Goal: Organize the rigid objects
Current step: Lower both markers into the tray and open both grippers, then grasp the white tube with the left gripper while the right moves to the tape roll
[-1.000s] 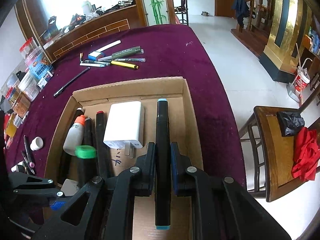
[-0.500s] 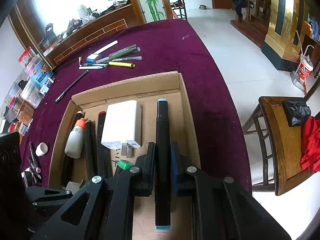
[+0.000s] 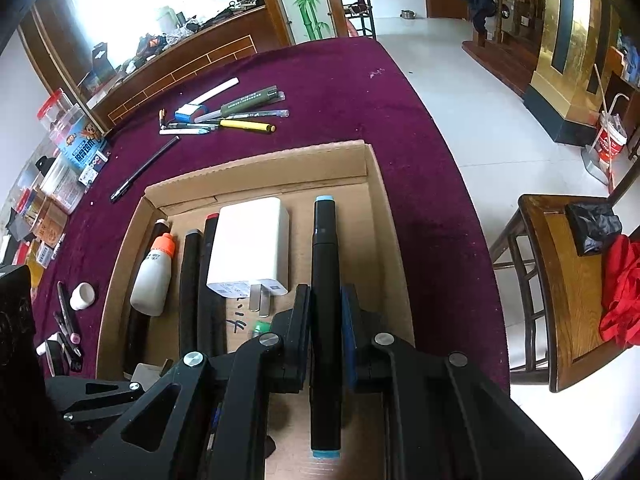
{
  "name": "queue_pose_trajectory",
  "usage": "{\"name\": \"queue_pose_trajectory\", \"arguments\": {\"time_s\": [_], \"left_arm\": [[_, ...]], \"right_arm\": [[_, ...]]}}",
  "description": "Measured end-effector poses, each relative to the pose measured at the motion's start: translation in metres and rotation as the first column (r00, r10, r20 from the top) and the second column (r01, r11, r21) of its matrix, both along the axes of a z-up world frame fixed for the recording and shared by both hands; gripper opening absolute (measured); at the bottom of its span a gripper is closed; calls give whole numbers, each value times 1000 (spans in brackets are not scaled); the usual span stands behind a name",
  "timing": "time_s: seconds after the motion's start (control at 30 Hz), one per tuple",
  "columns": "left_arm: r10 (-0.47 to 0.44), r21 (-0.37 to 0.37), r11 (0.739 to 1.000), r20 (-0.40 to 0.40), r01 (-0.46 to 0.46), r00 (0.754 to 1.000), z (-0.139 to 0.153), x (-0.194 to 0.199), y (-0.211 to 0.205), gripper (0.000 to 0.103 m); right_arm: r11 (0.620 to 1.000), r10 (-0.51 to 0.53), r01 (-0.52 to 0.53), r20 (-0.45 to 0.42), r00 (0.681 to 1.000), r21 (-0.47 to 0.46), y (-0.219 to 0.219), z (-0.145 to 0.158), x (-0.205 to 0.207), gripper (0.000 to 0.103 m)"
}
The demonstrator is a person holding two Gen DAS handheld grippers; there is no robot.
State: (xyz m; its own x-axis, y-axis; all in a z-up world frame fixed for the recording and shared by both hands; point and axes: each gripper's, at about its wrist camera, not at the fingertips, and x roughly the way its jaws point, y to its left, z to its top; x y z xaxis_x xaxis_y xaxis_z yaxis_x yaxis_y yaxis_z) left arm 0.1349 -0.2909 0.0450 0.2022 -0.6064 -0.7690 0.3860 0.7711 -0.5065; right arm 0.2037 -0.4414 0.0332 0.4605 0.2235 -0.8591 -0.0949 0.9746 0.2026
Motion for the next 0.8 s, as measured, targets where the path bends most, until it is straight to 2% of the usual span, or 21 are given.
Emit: {"name": "queue_pose_trajectory", "arguments": {"time_s": [0.17,0.2,0.37,0.57,0.67,0.8], "left_arm": [[-10,11,1000,12,10,1000,2,-2,1,37],[-10,18,1000,14,10,1000,2,-3,1,38],[-1,33,999,35,0,999,6,-6,5,39],[7,39,999,94,-11,996,21,-20,17,39],[11,50,999,141,-18,990,29,-30,29,39],[39,25,999,170,-44,985,45,-42,58,39]], "right_arm": [[1000,-9,9,21,1000,3,-1,6,-2,23],[1000,-13,13,31,999,4,-2,8,-2,23],[999,-16,13,104,994,30,-2,24,-7,29],[997,-43,31,159,986,72,-6,35,-10,30],[993,-57,38,170,984,114,-10,38,-10,30],[989,-55,28,183,982,143,-9,40,-10,30]]}}
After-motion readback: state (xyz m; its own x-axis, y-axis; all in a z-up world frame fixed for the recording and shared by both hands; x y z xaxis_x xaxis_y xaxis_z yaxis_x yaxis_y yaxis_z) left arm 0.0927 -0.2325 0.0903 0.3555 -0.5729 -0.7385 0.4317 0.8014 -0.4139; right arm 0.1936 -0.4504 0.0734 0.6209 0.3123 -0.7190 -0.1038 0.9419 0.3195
